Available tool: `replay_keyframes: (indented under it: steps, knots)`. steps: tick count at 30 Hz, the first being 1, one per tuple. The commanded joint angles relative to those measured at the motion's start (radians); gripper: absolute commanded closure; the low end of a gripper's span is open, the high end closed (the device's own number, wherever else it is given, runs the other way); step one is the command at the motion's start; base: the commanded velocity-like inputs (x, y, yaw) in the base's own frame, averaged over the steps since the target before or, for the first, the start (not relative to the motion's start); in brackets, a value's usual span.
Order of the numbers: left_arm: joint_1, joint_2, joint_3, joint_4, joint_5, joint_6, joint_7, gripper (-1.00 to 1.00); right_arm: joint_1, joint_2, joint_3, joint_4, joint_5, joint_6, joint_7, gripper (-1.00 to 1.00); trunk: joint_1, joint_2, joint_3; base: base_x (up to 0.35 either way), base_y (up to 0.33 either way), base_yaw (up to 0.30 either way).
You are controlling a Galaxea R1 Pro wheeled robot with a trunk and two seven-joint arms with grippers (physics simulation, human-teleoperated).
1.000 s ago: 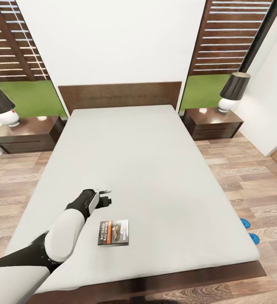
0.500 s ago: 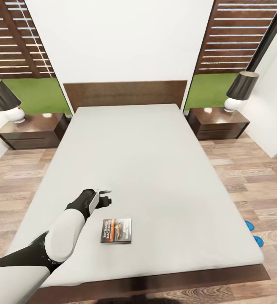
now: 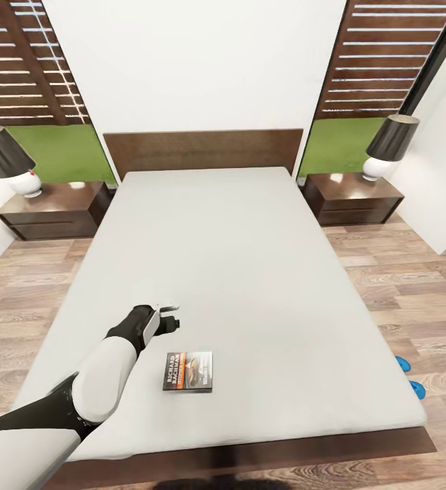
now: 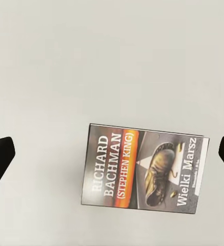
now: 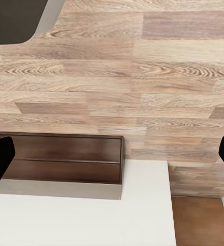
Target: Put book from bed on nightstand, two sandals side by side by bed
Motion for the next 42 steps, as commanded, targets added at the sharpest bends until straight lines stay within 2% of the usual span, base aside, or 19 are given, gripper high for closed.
replay_keyframes:
  steps: [1, 11, 17, 22, 28, 42]
  knots:
    - [0.0, -0.001, 0.003, -0.002, 0.003, 0.004, 0.004, -1.0, 0.0, -0.001, -0.007, 0.002, 0.01, -0.006, 0.002, -1.0, 0.001, -0.002, -0.001, 0.0, 0.0, 0.002]
    - [-0.001, -0.001, 0.003, -0.003, 0.002, 0.002, 0.004, -1.0, 0.0, -0.004, -0.007, 0.003, 0.01, -0.006, 0.002, -1.0, 0.001, -0.002, -0.001, 0.0, 0.0, 0.0]
    - [-0.004, -0.004, 0.003, -0.002, 0.003, -0.039, 0.003, -1.0, 0.0, -0.003, -0.007, 0.003, 0.01, -0.005, 0.002, -1.0, 0.001, -0.002, -0.001, 0.0, 0.0, 0.0]
    - [-0.04, -0.007, 0.003, 0.002, 0.002, -0.056, 0.002, -1.0, 0.0, -0.002, -0.007, 0.003, 0.009, -0.005, 0.002, -1.0, 0.001, -0.002, -0.001, 0.0, 0.0, 0.0]
    - [-0.066, -0.008, 0.003, 0.034, 0.002, -0.072, 0.002, -1.0, 0.003, 0.001, -0.007, 0.003, 0.009, -0.004, 0.002, -1.0, 0.001, -0.002, -0.001, 0.0, 0.0, 0.0]
    - [-0.072, -0.009, 0.003, 0.082, 0.002, -0.107, 0.004, -1.0, 0.02, 0.004, -0.007, 0.004, 0.01, -0.004, 0.002, -1.0, 0.001, -0.002, -0.009, 0.0, 0.0, 0.0]
